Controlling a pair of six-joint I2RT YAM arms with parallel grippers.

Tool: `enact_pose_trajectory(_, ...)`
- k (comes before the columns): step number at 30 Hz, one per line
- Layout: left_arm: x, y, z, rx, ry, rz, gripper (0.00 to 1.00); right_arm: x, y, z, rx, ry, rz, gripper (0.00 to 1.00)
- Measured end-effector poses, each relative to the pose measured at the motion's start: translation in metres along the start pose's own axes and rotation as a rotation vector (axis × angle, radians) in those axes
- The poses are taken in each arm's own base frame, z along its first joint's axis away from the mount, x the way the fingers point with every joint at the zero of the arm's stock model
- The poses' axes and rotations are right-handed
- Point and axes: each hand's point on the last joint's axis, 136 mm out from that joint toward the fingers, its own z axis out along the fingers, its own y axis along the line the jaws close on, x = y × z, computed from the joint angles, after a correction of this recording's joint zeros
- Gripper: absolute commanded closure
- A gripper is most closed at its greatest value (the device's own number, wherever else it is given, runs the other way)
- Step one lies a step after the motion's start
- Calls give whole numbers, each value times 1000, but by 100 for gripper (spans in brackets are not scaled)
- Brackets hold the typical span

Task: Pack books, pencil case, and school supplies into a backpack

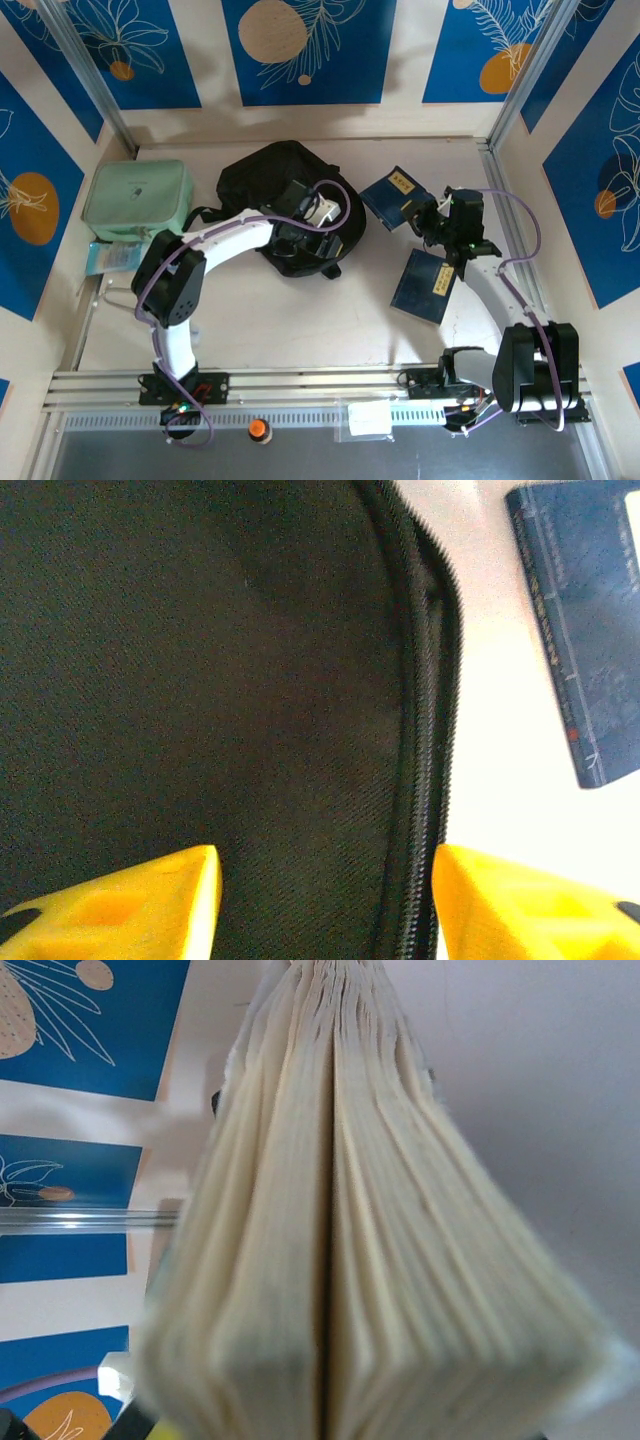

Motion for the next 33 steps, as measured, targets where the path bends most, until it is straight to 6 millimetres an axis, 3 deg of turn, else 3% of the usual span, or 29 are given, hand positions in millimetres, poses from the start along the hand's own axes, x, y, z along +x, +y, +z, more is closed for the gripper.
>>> enact_pose_trajectory(6,0,-3,6,11,35,49,54,1,-3,-3,6,-3,5,97)
enact_pose_trajectory(11,3,-5,10,17,50,69,54,2,-5,-4,8,-2,7,97)
enact_pose_trajectory(22,10,-7,14,26,89,115,43,3,-11,-5,24,1,18,97)
enact_pose_trajectory(25,11,-6,15,25,102,124,48,3,-13,-6,26,-2,21,97)
enact_pose_trajectory(33,13,-2,21,2,131,154,73,4,-18,-6,36,0,28,97)
